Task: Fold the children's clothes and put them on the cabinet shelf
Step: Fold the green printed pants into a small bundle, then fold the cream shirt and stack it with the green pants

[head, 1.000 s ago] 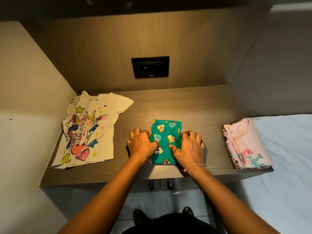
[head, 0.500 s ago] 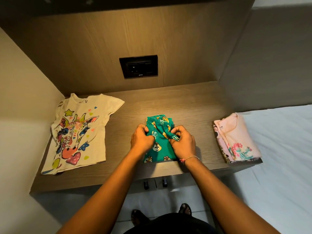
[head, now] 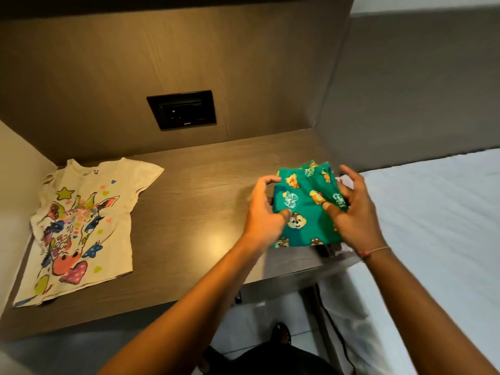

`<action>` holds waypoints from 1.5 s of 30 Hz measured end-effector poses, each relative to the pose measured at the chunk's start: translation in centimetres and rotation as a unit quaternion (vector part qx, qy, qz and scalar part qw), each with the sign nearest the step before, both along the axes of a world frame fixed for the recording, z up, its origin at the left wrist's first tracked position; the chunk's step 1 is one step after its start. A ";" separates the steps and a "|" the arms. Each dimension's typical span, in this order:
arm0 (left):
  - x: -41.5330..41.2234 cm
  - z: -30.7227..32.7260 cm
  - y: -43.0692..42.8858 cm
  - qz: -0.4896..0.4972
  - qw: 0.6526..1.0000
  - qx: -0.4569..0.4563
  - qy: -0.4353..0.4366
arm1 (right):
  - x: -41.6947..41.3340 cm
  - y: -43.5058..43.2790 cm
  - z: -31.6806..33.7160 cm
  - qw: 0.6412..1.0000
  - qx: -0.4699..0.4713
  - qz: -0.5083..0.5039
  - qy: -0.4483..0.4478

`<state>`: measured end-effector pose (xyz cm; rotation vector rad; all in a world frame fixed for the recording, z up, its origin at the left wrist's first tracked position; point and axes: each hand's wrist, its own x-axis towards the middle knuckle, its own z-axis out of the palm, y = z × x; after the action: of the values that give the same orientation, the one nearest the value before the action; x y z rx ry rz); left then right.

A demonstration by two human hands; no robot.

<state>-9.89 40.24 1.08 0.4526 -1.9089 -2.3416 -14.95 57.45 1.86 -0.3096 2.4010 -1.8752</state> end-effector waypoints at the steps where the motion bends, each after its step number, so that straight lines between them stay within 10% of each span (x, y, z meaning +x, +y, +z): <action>1: -0.9 0.0 1.4 -0.010 1.000 0.011 0.006 | -0.8 1.6 0.3 1.000 0.022 -0.005 0.003; 6: -3.7 -2.1 6.2 -0.050 0.987 -0.146 -0.050 | -3.8 6.5 -1.6 0.958 0.284 0.008 -0.036; 10: -3.1 -6.2 5.1 -0.163 0.810 -0.563 0.019 | -4.0 8.0 -3.3 0.920 0.390 0.017 0.026; 16: -3.9 -8.4 3.7 -0.285 0.693 -0.661 0.031 | -4.9 8.4 -5.4 0.840 0.509 0.166 0.094; 20: -3.9 -7.6 3.5 -0.293 0.689 -0.663 0.022 | -5.0 8.8 -6.2 0.840 0.512 0.174 0.049; 28: 4.7 -7.4 -8.5 -0.056 0.821 -0.566 -0.039 | -2.4 0.0 -2.9 0.877 0.415 0.164 0.175; 37: 19.9 -7.7 -24.9 0.136 0.712 -0.630 -0.280 | 5.4 -27.4 -5.5 0.776 0.367 0.457 0.230; 45: 26.7 -9.7 -27.4 0.057 0.714 -0.638 -0.284 | 2.8 -36.9 -7.5 0.709 0.453 0.457 0.288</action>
<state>16.80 12.80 -8.65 1.0451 -2.9617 -0.3273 -12.17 20.59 -5.63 -1.7109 2.3219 -0.0928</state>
